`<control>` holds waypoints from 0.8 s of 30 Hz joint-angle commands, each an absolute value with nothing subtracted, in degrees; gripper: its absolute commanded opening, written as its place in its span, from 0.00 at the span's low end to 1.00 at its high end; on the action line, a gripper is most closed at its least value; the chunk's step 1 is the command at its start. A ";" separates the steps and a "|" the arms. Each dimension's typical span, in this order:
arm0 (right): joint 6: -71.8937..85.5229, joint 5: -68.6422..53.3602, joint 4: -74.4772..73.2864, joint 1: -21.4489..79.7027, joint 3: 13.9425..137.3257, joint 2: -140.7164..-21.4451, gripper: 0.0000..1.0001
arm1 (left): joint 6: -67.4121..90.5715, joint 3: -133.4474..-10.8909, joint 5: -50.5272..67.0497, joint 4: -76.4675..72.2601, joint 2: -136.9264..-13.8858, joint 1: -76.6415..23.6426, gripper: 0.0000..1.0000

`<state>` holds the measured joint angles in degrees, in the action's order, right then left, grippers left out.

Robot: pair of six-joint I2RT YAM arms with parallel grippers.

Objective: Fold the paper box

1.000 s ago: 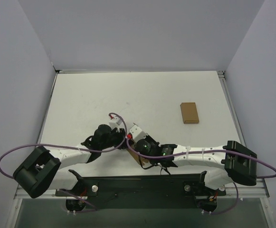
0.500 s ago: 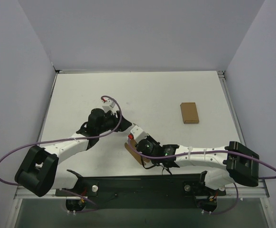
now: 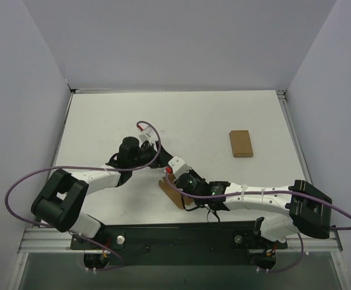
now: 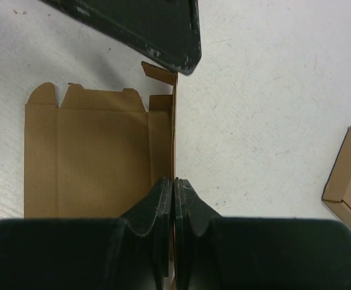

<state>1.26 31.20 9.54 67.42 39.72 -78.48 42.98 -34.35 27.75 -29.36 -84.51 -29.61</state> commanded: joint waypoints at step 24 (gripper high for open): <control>2.81 26.54 5.19 64.51 36.91 -76.47 0.13 | 47.02 -39.73 29.53 -34.54 -94.39 -33.66 0.33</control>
<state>1.41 29.08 10.11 64.95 38.87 -77.28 47.03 -38.26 28.77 -32.29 -92.77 -33.30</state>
